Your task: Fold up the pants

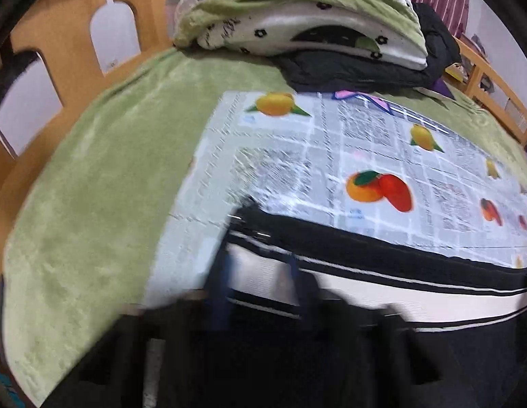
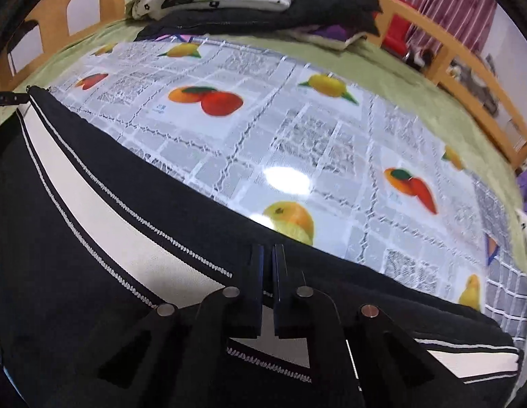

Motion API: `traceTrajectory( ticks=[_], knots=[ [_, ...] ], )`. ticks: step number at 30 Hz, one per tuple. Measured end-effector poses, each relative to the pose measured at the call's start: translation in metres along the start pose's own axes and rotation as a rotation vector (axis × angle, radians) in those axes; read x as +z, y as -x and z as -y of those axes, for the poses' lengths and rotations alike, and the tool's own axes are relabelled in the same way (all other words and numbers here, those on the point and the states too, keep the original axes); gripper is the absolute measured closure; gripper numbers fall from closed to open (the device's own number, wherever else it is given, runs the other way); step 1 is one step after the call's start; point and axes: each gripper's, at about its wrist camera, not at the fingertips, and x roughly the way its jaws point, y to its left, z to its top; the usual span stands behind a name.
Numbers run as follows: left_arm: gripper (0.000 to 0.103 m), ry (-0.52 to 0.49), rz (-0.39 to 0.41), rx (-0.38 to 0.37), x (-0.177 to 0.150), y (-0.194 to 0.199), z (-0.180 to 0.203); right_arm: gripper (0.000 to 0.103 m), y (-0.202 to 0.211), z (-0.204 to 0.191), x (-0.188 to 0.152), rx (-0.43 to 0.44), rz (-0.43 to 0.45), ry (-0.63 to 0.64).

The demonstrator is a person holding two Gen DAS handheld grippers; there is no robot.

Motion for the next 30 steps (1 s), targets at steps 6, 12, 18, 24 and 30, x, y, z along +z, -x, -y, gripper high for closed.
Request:
traceTrajectory(
  ticks=[6,12,18,24,30],
  knots=[
    [0.101,0.078,0.072,-0.041,0.012,0.012,-0.023,0.1,0.014,0.018,0.006,0.041,0.091,-0.119],
    [0.096,0.057,0.014,-0.191,0.008,0.005,-0.018,0.1,-0.007,0.014,0.005,0.032,0.049,-0.125],
    [0.052,0.081,0.008,-0.119,0.008,-0.01,-0.022,0.1,-0.006,0.015,0.003,0.046,0.051,-0.143],
    [0.082,0.044,0.029,-0.127,0.007,-0.017,-0.015,0.1,-0.001,0.016,0.002,0.048,0.061,-0.151],
    [0.083,0.06,0.093,-0.143,0.01,-0.004,-0.021,0.1,0.016,0.024,0.003,0.072,0.14,-0.191]
  ],
)
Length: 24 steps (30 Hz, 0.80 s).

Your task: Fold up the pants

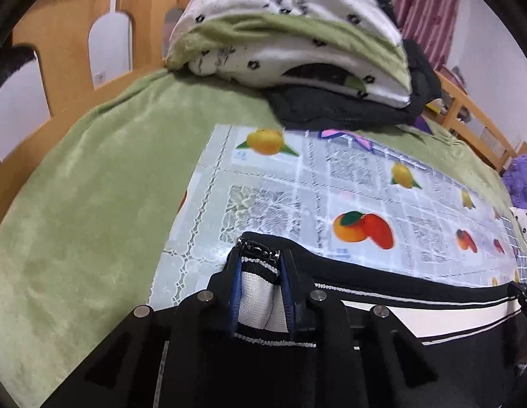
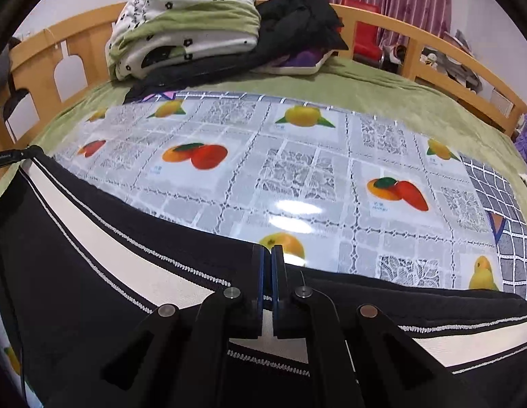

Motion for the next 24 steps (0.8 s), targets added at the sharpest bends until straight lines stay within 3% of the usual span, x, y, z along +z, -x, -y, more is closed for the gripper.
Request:
traceTrajectory(
  ticks=[2,5,7,9,11,12,16,21,24],
  knots=[
    [0.082,0.037,-0.051,0.008,-0.002,-0.02,-0.004,0.1,-0.015,0.0,0.001,-0.011,-0.039,-0.008],
    [0.074,0.006,-0.07,0.048,-0.004,-0.025,0.001,0.096,-0.035,-0.005,-0.003,-0.036,-0.096,0.008],
    [0.051,-0.003,-0.081,0.105,-0.002,-0.021,0.004,0.093,-0.03,-0.005,-0.002,-0.03,-0.106,0.016],
    [0.05,-0.011,-0.057,0.146,0.0,-0.01,0.004,0.091,-0.02,0.001,-0.003,-0.018,-0.119,0.006],
    [0.049,-0.027,-0.026,0.142,-0.001,0.006,0.006,0.086,0.003,0.017,-0.008,-0.056,-0.075,-0.012],
    [0.048,-0.03,-0.012,0.134,-0.001,0.012,0.008,0.08,0.015,0.027,-0.011,-0.072,-0.048,-0.031],
    [0.046,-0.063,0.002,0.048,-0.001,0.019,0.029,0.078,0.038,0.081,-0.029,-0.172,-0.016,-0.133],
    [0.046,-0.101,-0.067,0.07,-0.011,-0.013,0.057,0.091,-0.001,0.123,-0.046,-0.245,-0.125,-0.21],
    [0.046,-0.116,-0.097,0.094,-0.017,-0.036,0.057,0.094,-0.012,0.126,-0.043,-0.268,-0.111,-0.199]
  ],
)
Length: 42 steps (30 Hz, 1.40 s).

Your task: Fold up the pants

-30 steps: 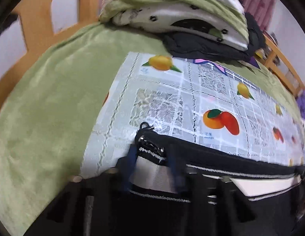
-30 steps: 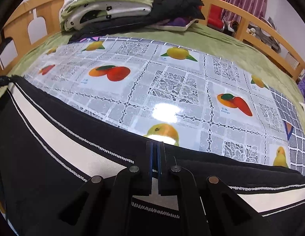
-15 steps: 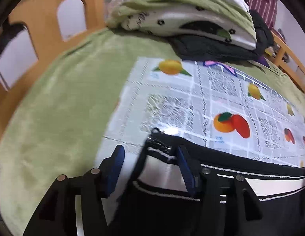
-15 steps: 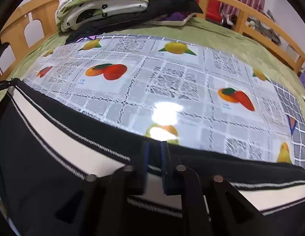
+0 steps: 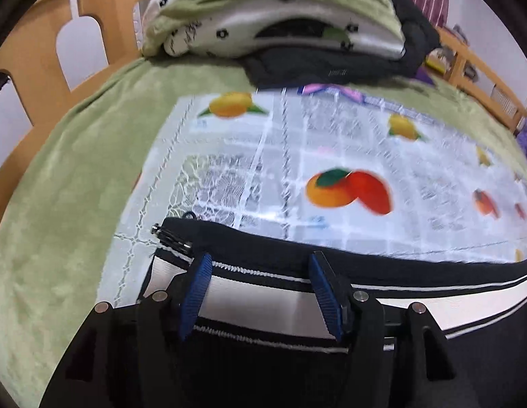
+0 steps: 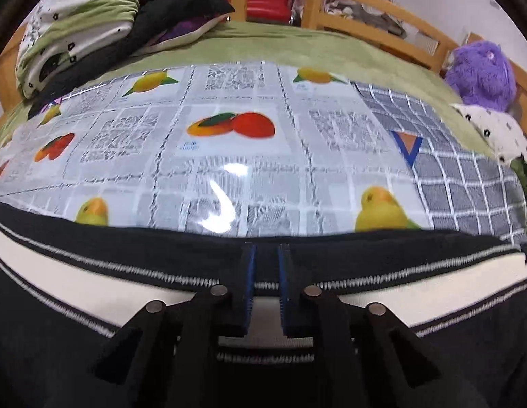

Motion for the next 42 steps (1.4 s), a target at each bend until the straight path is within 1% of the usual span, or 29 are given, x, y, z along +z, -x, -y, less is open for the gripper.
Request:
traceTrajectory(
  ticks=[2,5,7,8,10,11,12,15,18,20,22,24,26,27,30,34,36,39,40,41,42],
  knots=[
    [0.046,0.013,-0.006,-0.004,0.0,-0.003,-0.001,0.094,-0.002,0.0,0.002,-0.001,0.0,-0.001],
    [0.046,0.018,-0.004,0.005,0.001,0.01,-0.001,0.094,0.001,0.005,0.002,0.013,-0.004,-0.009],
    [0.046,0.018,0.0,0.009,0.0,0.022,-0.003,0.094,0.01,0.008,0.002,0.02,-0.004,-0.034],
    [0.046,0.014,0.006,0.021,-0.001,0.029,-0.006,0.09,0.019,0.01,0.002,0.03,0.012,-0.065],
    [0.046,0.019,0.024,0.035,-0.007,0.048,-0.015,0.078,0.041,0.01,-0.001,0.061,0.054,-0.111],
    [0.046,0.026,0.023,0.029,-0.011,0.054,-0.02,0.066,0.05,0.007,-0.002,0.063,0.064,-0.12],
    [0.046,0.038,0.022,0.015,-0.017,0.063,-0.027,0.061,0.057,0.005,-0.003,0.064,0.069,-0.125],
    [0.046,0.078,0.022,-0.008,-0.04,0.087,-0.047,0.06,0.081,-0.007,-0.009,0.054,0.08,-0.145],
    [0.046,0.129,0.022,-0.031,-0.072,0.11,-0.068,0.06,0.105,-0.023,-0.016,0.062,0.084,-0.155],
    [0.046,0.181,0.007,-0.046,-0.097,0.119,-0.085,0.06,0.123,-0.035,-0.024,0.074,0.099,-0.154],
    [0.046,0.241,0.014,-0.073,-0.119,0.126,-0.101,0.06,0.14,-0.045,-0.031,0.057,0.121,-0.152],
    [0.048,0.305,0.002,-0.132,-0.138,0.126,-0.115,0.06,0.156,-0.056,-0.036,0.076,0.119,-0.146],
    [0.048,0.35,-0.028,-0.206,-0.151,0.117,-0.123,0.06,0.17,-0.065,-0.04,0.107,0.107,-0.14],
    [0.048,0.365,-0.036,-0.225,-0.155,0.113,-0.125,0.06,0.176,-0.068,-0.041,0.111,0.107,-0.138],
    [0.048,0.389,-0.032,-0.271,-0.16,0.103,-0.126,0.06,0.198,-0.08,-0.043,0.106,0.113,-0.127],
    [0.05,0.43,-0.002,-0.305,-0.151,0.086,-0.127,0.06,0.225,-0.091,-0.042,0.097,0.125,-0.115],
    [0.051,0.443,0.015,-0.31,-0.144,0.079,-0.126,0.06,0.236,-0.093,-0.043,0.1,0.13,-0.123],
    [0.051,0.457,0.028,-0.296,-0.135,0.071,-0.124,0.06,0.25,-0.097,-0.045,0.101,0.128,-0.149],
    [0.058,0.457,0.035,-0.28,-0.133,0.07,-0.122,0.06,0.255,-0.099,-0.047,0.108,0.129,-0.16],
    [0.066,0.451,0.029,-0.224,-0.13,0.069,-0.12,0.06,0.258,-0.101,-0.048,0.112,0.134,-0.164],
    [0.072,0.44,0.028,-0.195,-0.128,0.069,-0.118,0.06,0.26,-0.103,-0.05,0.11,0.139,-0.164]
  ],
)
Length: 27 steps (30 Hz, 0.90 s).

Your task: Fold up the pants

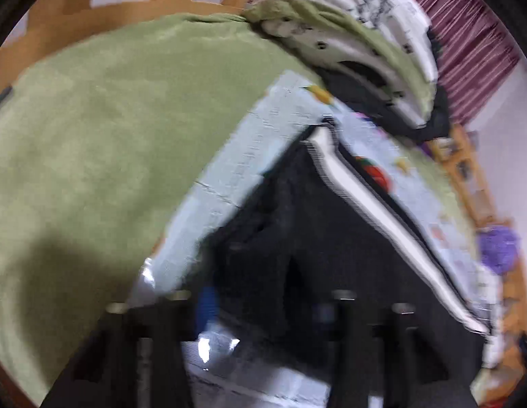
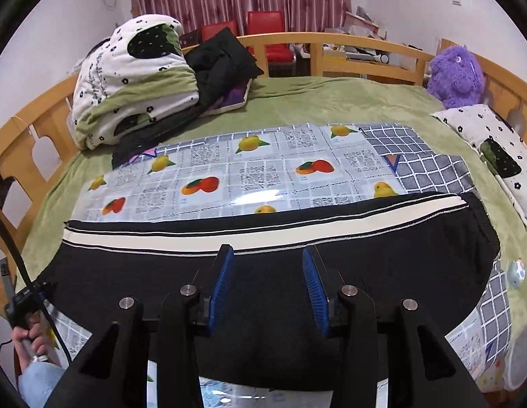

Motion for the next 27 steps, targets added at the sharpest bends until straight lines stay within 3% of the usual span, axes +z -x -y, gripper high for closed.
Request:
traceTrajectory(
  ticks=[4,9,13,18,20,24,27],
  knots=[
    [0.086,-0.085,-0.007,0.036,0.011,0.012,0.019,0.06,0.001,-0.006,-0.012,0.016,0.022,-0.004],
    [0.088,-0.285,0.035,0.09,0.034,0.061,0.082,0.06,-0.002,0.005,-0.028,0.084,0.059,-0.033],
    [0.09,-0.466,0.09,0.17,0.032,0.099,0.153,0.06,-0.014,0.027,-0.037,0.15,0.062,-0.066],
    [0.091,-0.636,0.202,0.211,-0.008,0.125,0.246,0.06,-0.033,0.059,-0.045,0.191,0.095,-0.075],
    [0.092,-0.687,0.218,0.175,-0.031,0.124,0.286,0.061,-0.044,0.074,-0.051,0.141,0.088,-0.062],
    [0.093,-0.769,0.168,0.072,-0.085,0.104,0.349,0.062,-0.048,0.111,-0.062,0.125,0.079,-0.112],
    [0.093,-0.804,0.085,-0.007,-0.131,0.077,0.382,0.062,-0.044,0.144,-0.074,0.09,0.086,-0.163]
  ],
)
